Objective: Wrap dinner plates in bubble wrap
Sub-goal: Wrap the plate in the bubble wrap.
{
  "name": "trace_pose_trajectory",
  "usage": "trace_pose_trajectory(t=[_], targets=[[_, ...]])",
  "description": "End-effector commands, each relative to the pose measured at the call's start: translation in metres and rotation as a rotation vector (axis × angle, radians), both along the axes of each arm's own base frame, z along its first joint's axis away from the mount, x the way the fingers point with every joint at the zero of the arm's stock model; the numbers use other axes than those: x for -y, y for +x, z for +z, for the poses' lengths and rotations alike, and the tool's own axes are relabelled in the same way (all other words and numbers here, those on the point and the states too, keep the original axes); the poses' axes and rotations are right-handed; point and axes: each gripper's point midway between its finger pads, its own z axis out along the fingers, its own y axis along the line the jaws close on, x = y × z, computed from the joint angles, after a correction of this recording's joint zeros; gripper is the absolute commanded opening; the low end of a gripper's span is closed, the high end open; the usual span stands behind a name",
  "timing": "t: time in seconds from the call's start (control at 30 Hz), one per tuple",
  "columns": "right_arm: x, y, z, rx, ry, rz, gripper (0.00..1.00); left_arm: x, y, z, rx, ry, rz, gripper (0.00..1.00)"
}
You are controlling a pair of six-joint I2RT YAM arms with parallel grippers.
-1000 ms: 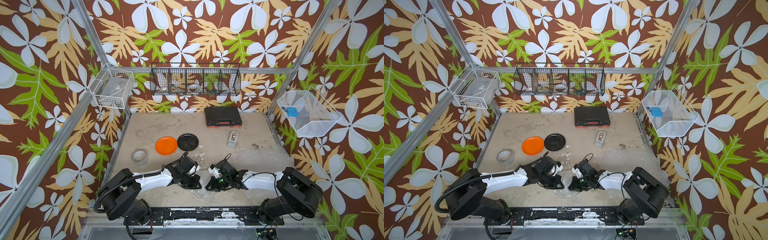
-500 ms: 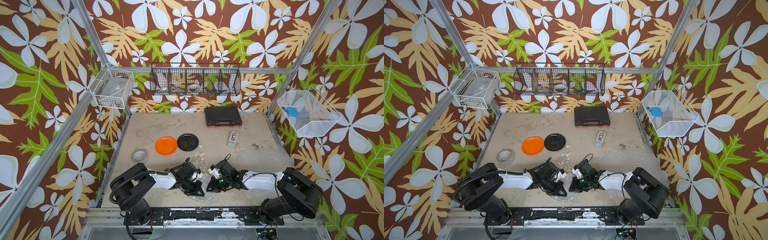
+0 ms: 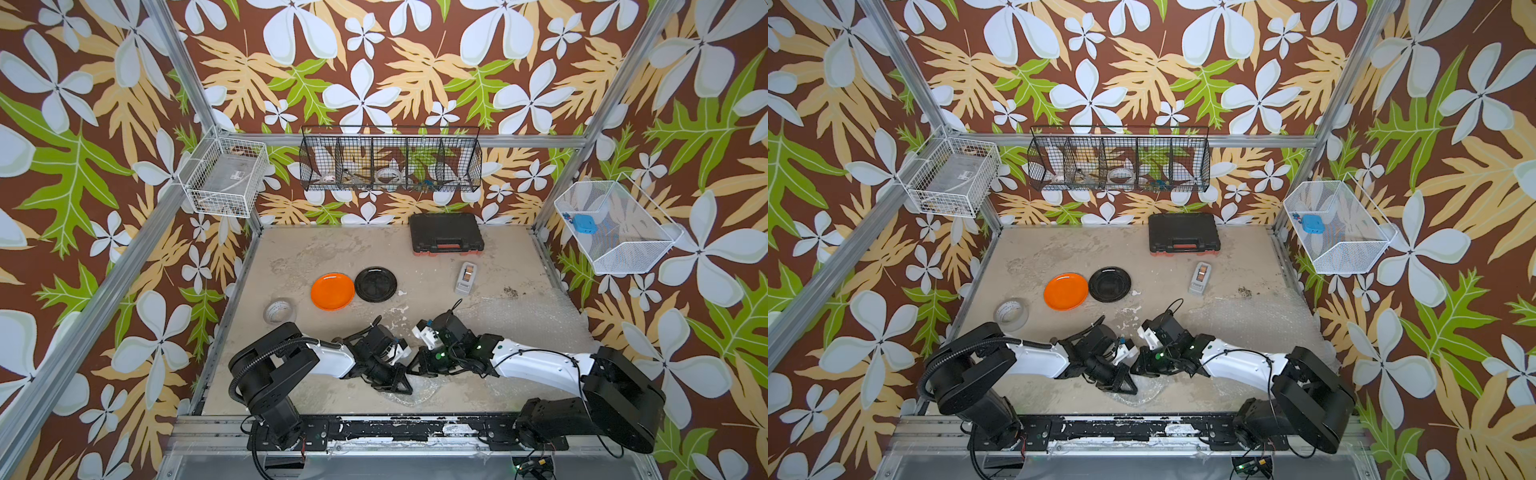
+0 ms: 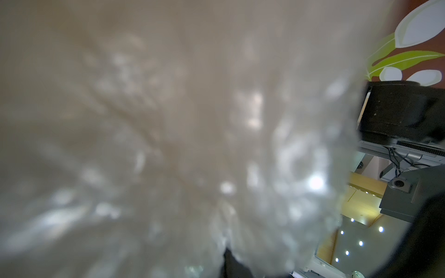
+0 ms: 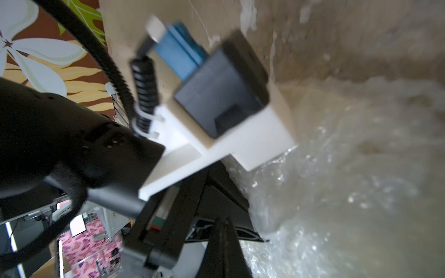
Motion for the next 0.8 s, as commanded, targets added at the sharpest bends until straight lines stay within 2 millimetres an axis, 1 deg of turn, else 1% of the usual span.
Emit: trace_pose_trajectory(t=[0.0, 0.07, 0.13, 0.17, 0.23, 0.3, 0.33, 0.37, 0.4, 0.47, 0.53, 0.57, 0.6, 0.67, 0.77], targets=[[0.008, -0.01, -0.022, -0.058, -0.029, -0.009, 0.0, -0.068, -0.012, -0.052, -0.033, 0.406, 0.104, 0.0], [0.029, -0.013, -0.047, -0.051, -0.145, -0.023, 0.0, -0.067, -0.009, -0.046, -0.024, 0.395, 0.122, 0.0], [0.047, -0.013, -0.066, -0.036, -0.253, -0.02, 0.0, -0.064, -0.006, -0.038, -0.015, 0.378, 0.138, 0.0], [0.054, -0.013, -0.072, -0.035, -0.278, -0.019, 0.0, -0.062, -0.005, -0.033, -0.012, 0.362, 0.148, 0.0], [0.059, -0.011, -0.077, -0.026, -0.292, -0.021, 0.0, -0.054, 0.0, -0.017, 0.0, 0.318, 0.168, 0.05], [0.063, -0.005, -0.077, 0.01, -0.327, -0.011, 0.0, -0.044, 0.009, 0.008, 0.036, 0.264, 0.186, 0.17], [0.065, -0.001, -0.076, 0.031, -0.347, -0.002, 0.0, -0.039, 0.018, 0.024, 0.069, 0.239, 0.2, 0.22], [0.064, 0.003, -0.075, 0.052, -0.355, 0.008, 0.0, -0.034, 0.028, 0.042, 0.111, 0.222, 0.219, 0.25], [0.063, 0.004, -0.073, 0.066, -0.354, 0.019, 0.0, -0.032, 0.037, 0.056, 0.141, 0.208, 0.236, 0.27], [0.06, 0.008, -0.071, 0.094, -0.344, 0.041, 0.0, -0.027, 0.059, 0.085, 0.197, 0.179, 0.263, 0.28], [0.058, 0.01, -0.069, 0.108, -0.335, 0.052, 0.0, -0.022, 0.077, 0.102, 0.239, 0.162, 0.268, 0.27], [0.058, 0.009, -0.069, 0.108, -0.331, 0.057, 0.0, -0.018, 0.084, 0.105, 0.251, 0.161, 0.259, 0.25], [0.057, 0.009, -0.069, 0.11, -0.329, 0.057, 0.0, -0.014, 0.087, 0.103, 0.25, 0.167, 0.244, 0.22], [0.057, 0.01, -0.067, 0.112, -0.324, 0.049, 0.0, -0.006, 0.085, 0.089, 0.217, 0.183, 0.182, 0.15], [0.057, 0.01, -0.066, 0.111, -0.316, 0.034, 0.0, 0.002, 0.079, 0.069, 0.165, 0.163, 0.143, 0.07]])
